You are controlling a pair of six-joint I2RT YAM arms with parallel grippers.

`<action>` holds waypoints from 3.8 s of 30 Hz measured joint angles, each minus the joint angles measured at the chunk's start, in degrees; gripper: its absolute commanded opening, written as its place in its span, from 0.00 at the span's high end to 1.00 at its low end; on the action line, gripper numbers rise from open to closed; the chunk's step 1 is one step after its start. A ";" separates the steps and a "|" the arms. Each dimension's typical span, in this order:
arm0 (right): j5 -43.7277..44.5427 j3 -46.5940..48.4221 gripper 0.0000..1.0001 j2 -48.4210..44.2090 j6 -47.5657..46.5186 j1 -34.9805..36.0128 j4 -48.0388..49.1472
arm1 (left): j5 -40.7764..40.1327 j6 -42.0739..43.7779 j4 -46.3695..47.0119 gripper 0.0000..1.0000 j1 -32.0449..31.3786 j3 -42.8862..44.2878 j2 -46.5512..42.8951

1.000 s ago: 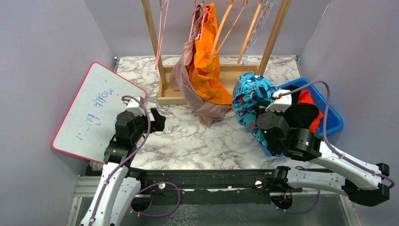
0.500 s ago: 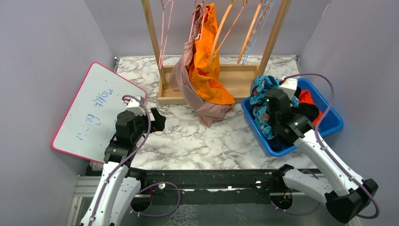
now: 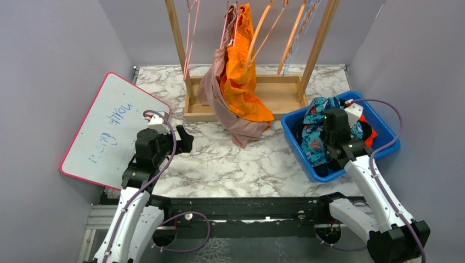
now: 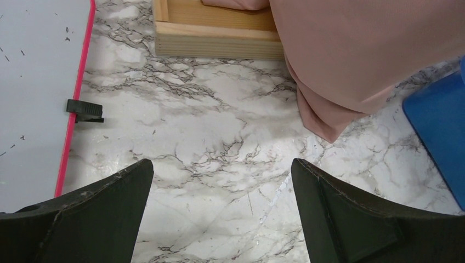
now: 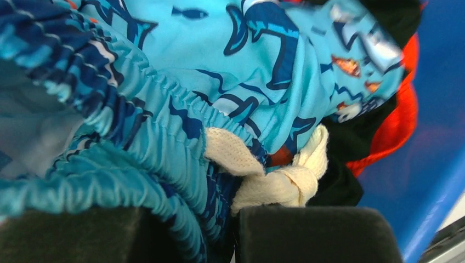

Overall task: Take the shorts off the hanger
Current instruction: Place the shorts in the basket, then pick up the hanger from the clothes rod.

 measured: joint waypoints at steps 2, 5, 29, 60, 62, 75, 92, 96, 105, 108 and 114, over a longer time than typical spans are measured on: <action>-2.60 -2.16 0.99 0.04 2.64 -0.33 -0.20 | 0.28 0.00 0.02 0.02 0.00 0.00 -0.02; -4.79 -6.97 0.99 -1.01 5.75 -0.46 0.96 | 0.63 0.00 0.02 0.02 0.00 0.00 -0.42; -16.15 -4.11 0.28 -1.40 7.87 -7.58 3.45 | 1.44 0.02 0.44 0.02 0.00 -0.11 -3.78; -26.03 1.44 0.43 18.03 0.85 -7.56 11.45 | 1.84 0.02 0.46 0.02 0.00 -0.22 -2.91; -27.91 4.11 0.39 15.87 -1.05 -7.56 11.34 | 1.84 0.02 0.46 0.02 0.00 -0.24 -2.91; -60.08 2.91 0.33 -1.70 -6.05 -7.02 12.41 | 1.84 0.02 0.46 0.01 0.00 -0.24 -2.91; -25.27 13.90 0.43 14.12 -6.73 49.05 12.35 | 1.77 0.02 0.44 0.01 0.00 -0.24 -2.89; -17.94 18.64 0.45 16.15 -8.79 50.03 14.97 | 1.79 0.02 0.44 0.01 0.00 -0.24 -2.82; -9.51 32.92 0.49 25.20 -12.76 50.01 20.46 | 1.79 0.02 0.44 0.01 0.00 -0.24 -2.62; -6.80 36.26 0.44 27.28 -15.02 50.01 21.86 | 1.79 0.02 0.44 0.01 0.00 -0.24 -2.64; -0.35 48.81 0.37 34.49 -20.87 49.99 22.47 | 1.79 0.02 0.44 0.01 0.00 -0.24 -2.80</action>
